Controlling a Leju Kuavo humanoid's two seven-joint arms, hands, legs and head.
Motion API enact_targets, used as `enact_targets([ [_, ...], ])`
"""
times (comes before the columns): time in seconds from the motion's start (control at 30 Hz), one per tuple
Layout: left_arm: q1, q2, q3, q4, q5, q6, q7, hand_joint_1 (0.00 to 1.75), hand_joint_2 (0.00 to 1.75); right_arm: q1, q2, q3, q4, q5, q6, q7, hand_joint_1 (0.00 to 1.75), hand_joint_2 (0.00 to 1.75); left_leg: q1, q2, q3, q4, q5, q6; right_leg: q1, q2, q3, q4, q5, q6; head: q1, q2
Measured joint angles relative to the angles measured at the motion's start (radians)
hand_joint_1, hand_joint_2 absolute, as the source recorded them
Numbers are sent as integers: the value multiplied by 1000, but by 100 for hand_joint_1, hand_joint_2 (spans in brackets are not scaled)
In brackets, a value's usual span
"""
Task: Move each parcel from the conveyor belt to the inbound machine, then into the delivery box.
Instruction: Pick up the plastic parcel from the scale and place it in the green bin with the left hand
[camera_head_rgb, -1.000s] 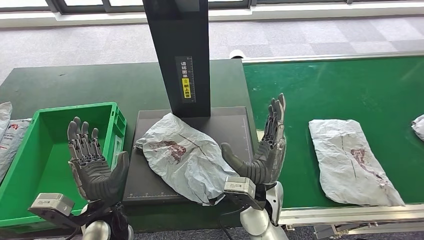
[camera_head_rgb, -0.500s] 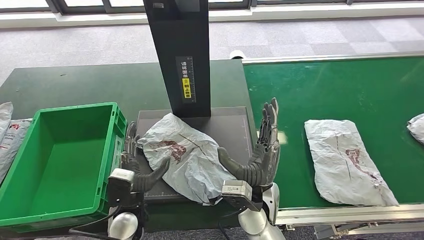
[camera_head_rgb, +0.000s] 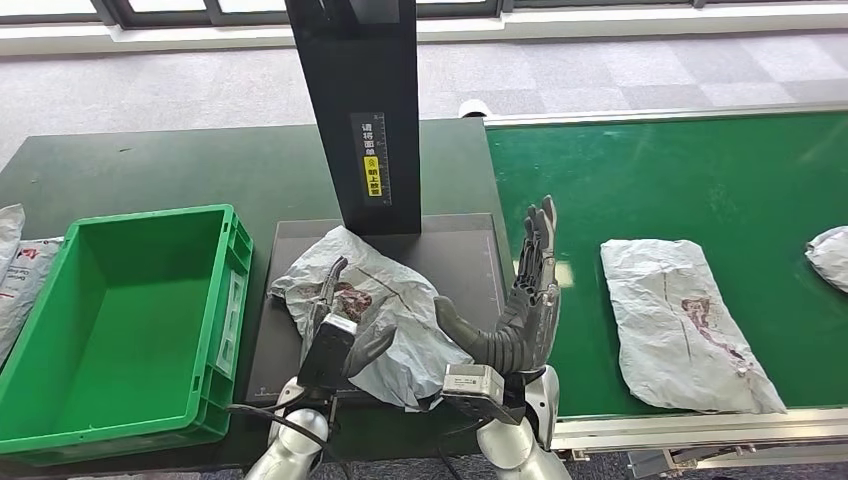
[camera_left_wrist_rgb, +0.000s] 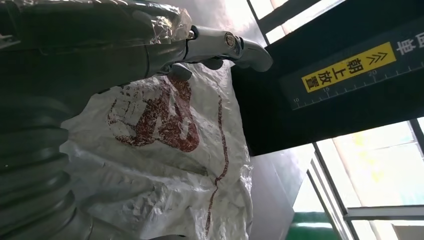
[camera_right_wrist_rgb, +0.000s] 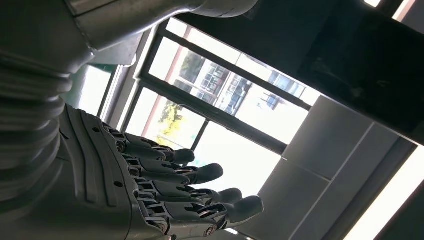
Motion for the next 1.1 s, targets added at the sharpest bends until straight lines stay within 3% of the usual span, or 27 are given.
enact_targets([
  [0.37,-112,-22,-103,192,-151,57,227,0,175,6,0,-8,-11,7,0,-2,0,175,0,0,0,0,0,0,-1,0,1,0,0,0,0,0],
  [0.5,-156,-28,-160,262,-198,38,323,175,175,8,0,-12,-22,13,0,13,0,175,0,-1,0,0,0,0,-1,0,1,0,0,0,0,0],
  [0.73,-233,-31,-306,366,-289,-7,503,175,175,9,0,-13,-35,29,0,42,0,175,0,-4,2,0,0,1,-1,-3,5,0,0,0,0,0],
  [1.1,-289,-31,-438,431,-340,-45,606,175,175,9,0,-13,-35,35,0,58,0,175,0,-4,10,0,-1,3,-2,-4,16,0,-2,3,0,0],
])
